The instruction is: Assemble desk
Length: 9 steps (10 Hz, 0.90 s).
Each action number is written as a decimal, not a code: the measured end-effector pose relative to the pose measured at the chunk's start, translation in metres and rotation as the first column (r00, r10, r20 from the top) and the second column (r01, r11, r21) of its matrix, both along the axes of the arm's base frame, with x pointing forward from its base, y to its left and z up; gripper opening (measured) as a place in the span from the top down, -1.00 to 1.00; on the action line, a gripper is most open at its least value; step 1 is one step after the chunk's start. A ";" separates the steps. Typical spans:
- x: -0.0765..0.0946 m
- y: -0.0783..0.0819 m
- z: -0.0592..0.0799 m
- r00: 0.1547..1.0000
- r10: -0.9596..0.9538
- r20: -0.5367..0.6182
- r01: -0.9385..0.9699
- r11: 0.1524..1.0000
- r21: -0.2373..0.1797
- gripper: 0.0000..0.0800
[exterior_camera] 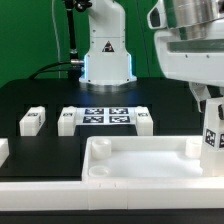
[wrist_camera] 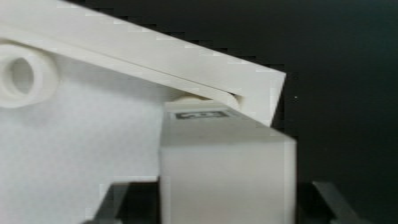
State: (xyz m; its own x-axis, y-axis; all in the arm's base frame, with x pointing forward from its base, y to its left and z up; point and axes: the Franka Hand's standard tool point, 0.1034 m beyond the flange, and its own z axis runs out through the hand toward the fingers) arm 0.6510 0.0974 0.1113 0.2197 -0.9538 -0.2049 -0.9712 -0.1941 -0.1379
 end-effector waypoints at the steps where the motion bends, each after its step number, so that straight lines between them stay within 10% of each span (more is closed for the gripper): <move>1: 0.000 0.002 0.000 0.998 -0.062 -0.015 0.062 0.998 0.006 0.24; 3: 0.000 0.002 0.000 1.000 -0.017 -0.005 0.017 1.000 0.002 0.23; 4: -0.001 0.004 0.000 1.000 -0.012 -0.004 0.012 1.000 0.002 -0.33; 6: 0.000 0.007 0.001 0.931 0.358 0.070 -0.354 0.933 -0.066 -0.56; 9: 0.000 0.006 0.000 0.865 0.493 0.092 -0.486 0.869 -0.092 -0.62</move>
Offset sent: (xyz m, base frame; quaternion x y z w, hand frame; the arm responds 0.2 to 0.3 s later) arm 0.0000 0.0000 0.0000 0.0000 0.0000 0.0000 1.0000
